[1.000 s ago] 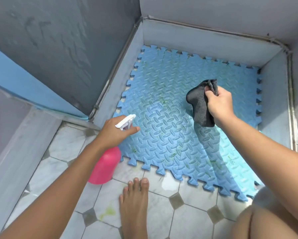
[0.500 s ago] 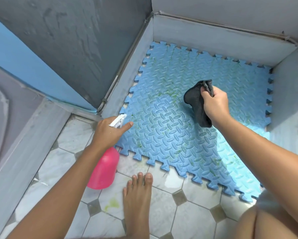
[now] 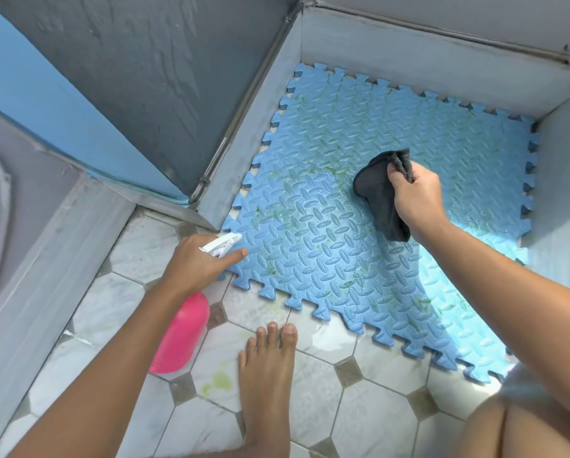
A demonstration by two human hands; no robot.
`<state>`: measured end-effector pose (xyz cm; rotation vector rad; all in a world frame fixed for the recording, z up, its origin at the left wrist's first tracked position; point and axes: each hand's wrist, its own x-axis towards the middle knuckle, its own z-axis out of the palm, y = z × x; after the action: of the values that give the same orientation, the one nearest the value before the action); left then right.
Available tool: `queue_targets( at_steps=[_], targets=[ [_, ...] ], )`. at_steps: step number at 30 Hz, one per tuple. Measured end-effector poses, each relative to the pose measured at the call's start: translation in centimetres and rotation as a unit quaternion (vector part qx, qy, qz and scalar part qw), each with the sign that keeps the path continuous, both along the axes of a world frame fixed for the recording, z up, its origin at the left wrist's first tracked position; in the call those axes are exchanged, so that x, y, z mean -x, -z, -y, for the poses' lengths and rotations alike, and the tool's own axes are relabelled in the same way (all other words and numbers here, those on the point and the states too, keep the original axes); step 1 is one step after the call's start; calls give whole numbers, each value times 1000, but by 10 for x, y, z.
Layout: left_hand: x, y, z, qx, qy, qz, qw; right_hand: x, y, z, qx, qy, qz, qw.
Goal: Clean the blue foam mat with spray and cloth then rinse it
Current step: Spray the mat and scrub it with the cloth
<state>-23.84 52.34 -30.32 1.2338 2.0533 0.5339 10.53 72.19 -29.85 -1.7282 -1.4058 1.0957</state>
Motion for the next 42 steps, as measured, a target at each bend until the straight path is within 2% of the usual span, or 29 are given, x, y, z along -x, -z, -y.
queue_targets(
  at_steps=[5, 8, 13, 16, 20, 24, 32, 38, 42],
  targets=[
    [-9, -14, 6, 24, 108, 104, 988, 3, -1, 3, -17, -10, 7, 1000],
    [-16, -8, 6, 54, 120, 118, 984, 3, -3, 5, -23, -17, 12, 1000],
    [-14, -11, -4, 10, 133, 100, 986, 2, -4, 3, -17, -12, 1, 1000],
    [-18, -12, -6, 7, 105, 77, 991, -1, -3, 2, -13, -10, -2, 1000],
    [-19, -8, -9, -52, 63, 15, 997, -2, -1, 0, -7, -9, -11, 1000],
    [-16, -10, -14, -41, 68, 38, 996, -1, 2, 0, -2, -11, -14, 1000],
    [-22, -16, -18, -45, 67, 22, 996, 0, 3, 1, -11, -18, -21, 1000],
    [-13, -9, -17, -57, -21, -47, 997, -1, 6, 0, -9, -20, -13, 1000],
    [-14, -8, -9, -6, 58, -61, 996, 0, 7, 0, -10, -23, -14, 1000]
  ],
)
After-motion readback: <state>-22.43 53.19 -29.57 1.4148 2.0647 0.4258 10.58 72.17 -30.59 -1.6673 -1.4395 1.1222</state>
